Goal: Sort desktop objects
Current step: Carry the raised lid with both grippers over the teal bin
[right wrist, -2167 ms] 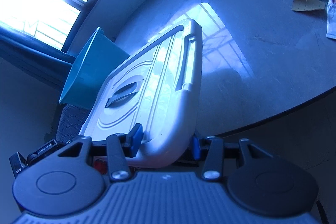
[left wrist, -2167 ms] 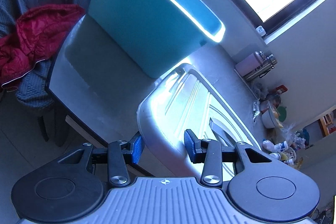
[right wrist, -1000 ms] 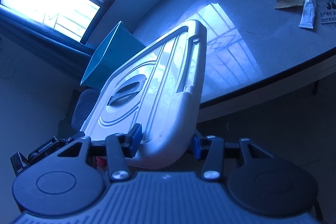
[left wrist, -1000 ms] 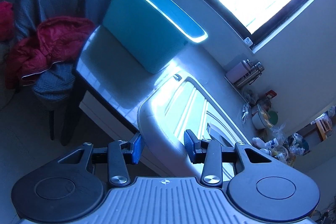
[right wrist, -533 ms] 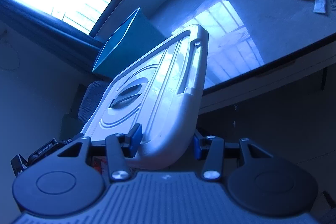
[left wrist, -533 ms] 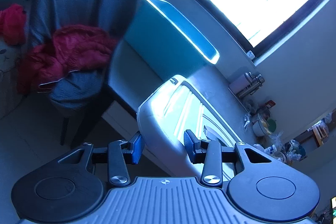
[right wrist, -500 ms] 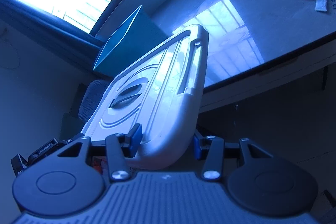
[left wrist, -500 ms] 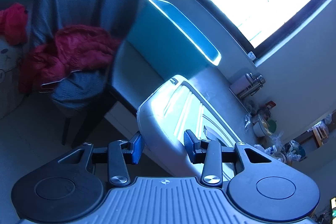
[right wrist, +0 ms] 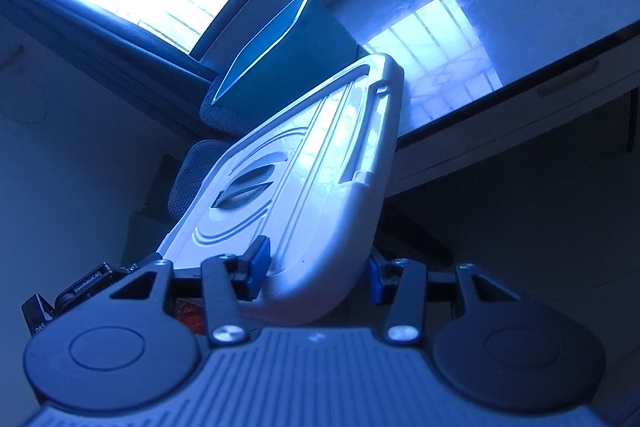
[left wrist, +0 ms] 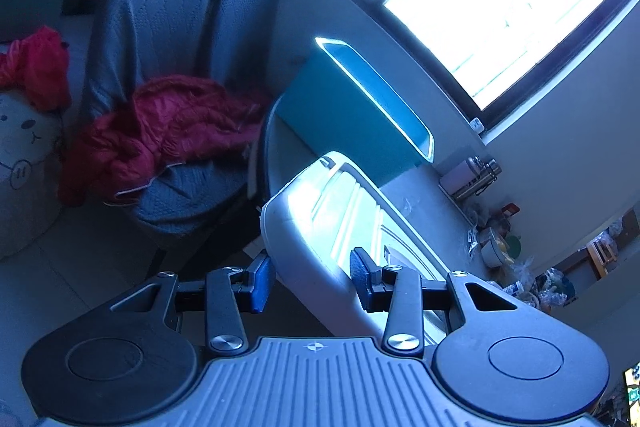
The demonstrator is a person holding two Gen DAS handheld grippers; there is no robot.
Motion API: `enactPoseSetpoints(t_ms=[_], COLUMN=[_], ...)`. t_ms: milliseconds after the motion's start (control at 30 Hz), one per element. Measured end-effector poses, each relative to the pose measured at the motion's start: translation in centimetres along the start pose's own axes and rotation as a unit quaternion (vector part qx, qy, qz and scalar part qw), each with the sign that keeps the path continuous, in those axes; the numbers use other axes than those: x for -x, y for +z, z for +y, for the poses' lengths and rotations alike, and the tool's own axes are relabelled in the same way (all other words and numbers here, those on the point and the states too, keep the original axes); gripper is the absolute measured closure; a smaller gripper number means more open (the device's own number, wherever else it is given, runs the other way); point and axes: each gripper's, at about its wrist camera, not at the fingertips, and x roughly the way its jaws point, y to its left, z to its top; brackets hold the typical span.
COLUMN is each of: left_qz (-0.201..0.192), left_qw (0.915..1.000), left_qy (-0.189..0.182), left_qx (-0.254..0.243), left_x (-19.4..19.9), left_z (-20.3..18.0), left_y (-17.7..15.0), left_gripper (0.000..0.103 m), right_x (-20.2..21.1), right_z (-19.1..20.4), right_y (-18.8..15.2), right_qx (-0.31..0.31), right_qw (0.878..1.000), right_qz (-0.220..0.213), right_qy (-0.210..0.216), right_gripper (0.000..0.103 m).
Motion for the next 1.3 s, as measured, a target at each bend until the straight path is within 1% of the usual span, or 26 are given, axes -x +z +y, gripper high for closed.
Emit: enactPoseSetpoints(t_ms=[300,533,667,900,1100,1300], left_qz=[-0.017,-0.034,-0.040,-0.048,-0.051,-0.049], left_qw=[0.9998,0.9993,0.9989,0.9984,0.9982,0.9983], left_qy=[-0.001,0.007,0.010,0.015,0.014,0.015], left_qx=[0.009,0.017,0.022,0.025,0.028,0.027], left_x=[3.8,5.1,5.3,5.2,4.1,2.7], left_z=[4.1,5.7,6.2,6.6,6.9,7.3], left_y=[2.8,4.9,5.7,6.9,8.3,10.5], left_gripper=[0.061,0.061,0.061,0.061,0.061,0.061], right_x=[-1.3,-2.3,-2.9,-3.3,-3.3,-3.8], right_z=[4.2,6.5,7.3,7.5,7.8,8.4], right_y=[-2.0,-2.2,-2.2,-2.1,-2.2,-2.0], right_qx=[0.020,0.037,0.044,0.051,0.056,0.056], right_qw=[1.000,0.999,0.999,0.998,0.998,0.998], right_qz=[0.004,0.012,0.018,0.024,0.024,0.024], right_qy=[0.005,0.015,0.020,0.028,0.030,0.031], right_gripper=[0.055,0.055,0.055,0.055,0.055,0.055])
